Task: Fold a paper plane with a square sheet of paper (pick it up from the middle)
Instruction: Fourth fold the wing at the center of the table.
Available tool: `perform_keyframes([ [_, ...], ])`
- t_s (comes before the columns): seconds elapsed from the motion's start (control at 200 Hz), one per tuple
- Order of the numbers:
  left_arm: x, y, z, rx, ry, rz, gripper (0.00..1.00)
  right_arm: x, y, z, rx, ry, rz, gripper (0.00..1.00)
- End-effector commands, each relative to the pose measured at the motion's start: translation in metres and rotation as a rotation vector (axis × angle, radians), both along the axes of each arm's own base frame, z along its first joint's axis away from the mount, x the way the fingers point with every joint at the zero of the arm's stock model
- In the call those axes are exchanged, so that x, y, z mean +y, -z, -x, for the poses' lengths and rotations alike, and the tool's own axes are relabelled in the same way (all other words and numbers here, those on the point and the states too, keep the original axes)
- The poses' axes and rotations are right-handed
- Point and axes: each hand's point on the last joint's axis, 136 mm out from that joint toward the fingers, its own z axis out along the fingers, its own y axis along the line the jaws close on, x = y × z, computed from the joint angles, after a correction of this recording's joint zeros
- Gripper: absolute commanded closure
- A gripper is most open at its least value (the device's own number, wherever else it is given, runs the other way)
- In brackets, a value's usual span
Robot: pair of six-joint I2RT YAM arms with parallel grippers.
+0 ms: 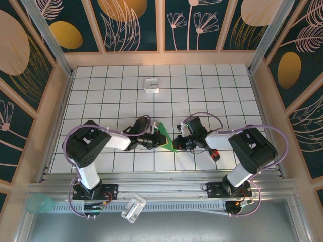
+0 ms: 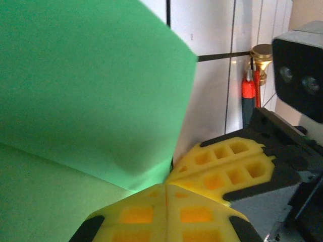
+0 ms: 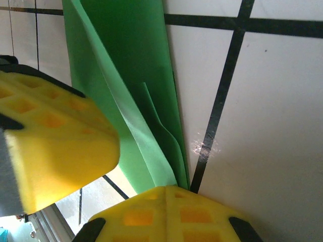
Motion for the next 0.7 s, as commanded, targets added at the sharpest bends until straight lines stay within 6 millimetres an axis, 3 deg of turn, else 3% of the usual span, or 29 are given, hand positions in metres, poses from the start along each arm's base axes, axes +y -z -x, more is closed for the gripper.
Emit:
perform_keyframes([
  [0.0,-0.012,-0.005,-0.002,-0.001,0.024,0.023,1.00,-0.036,0.044,0.027,0.125,0.047,0.187,1.00],
  [0.696,-0.003,0.024,-0.006,0.007,0.051,-0.158,1.00,-0.039,0.049,0.030,0.145,0.048,0.210,1.00],
])
